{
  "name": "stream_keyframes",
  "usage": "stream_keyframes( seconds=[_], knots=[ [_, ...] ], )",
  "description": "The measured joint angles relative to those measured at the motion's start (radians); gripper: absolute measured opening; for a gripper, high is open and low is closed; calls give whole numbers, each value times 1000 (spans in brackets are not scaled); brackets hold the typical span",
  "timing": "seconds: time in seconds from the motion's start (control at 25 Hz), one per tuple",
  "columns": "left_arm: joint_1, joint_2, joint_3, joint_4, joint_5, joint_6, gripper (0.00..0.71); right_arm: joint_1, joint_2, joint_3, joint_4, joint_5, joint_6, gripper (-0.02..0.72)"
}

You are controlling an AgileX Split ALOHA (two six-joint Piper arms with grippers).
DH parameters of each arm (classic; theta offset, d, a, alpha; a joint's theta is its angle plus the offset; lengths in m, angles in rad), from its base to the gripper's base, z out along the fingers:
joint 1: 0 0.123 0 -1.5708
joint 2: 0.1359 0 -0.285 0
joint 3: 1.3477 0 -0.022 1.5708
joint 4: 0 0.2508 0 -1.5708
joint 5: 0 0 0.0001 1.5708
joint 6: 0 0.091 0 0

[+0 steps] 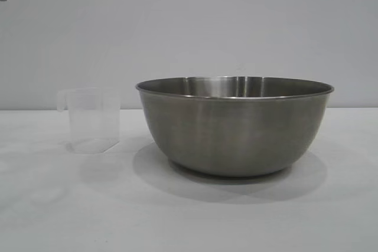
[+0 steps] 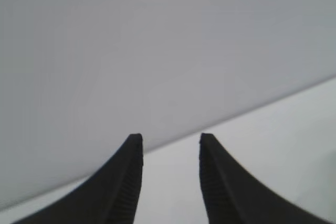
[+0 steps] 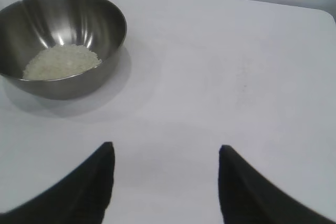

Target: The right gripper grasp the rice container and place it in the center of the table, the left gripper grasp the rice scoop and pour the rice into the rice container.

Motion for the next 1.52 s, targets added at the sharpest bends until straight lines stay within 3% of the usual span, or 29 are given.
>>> stream_keyframes(
  seconds=[0.28,0.52,0.72,0.96,1.16,1.32,1.52],
  knots=[
    [0,-40,8,-2,84,-79,208,0,0,0,0,0,2,371],
    [0,-146,12,71,160,-88,208,0,0,0,0,0,2,371],
    [-10,-342,18,-54,429,-84,208,0,0,0,0,0,2,371],
    [-90,-587,18,-198,718,10,208,0,0,0,0,0,2,371],
    [-152,-745,18,-258,1036,74,208,0,0,0,0,0,2,371],
    [-167,-868,22,-272,1299,87,208,0,0,0,0,0,2,371],
    [-170,-1046,28,-310,1518,89,208,0,0,0,0,0,2,371]
  ],
)
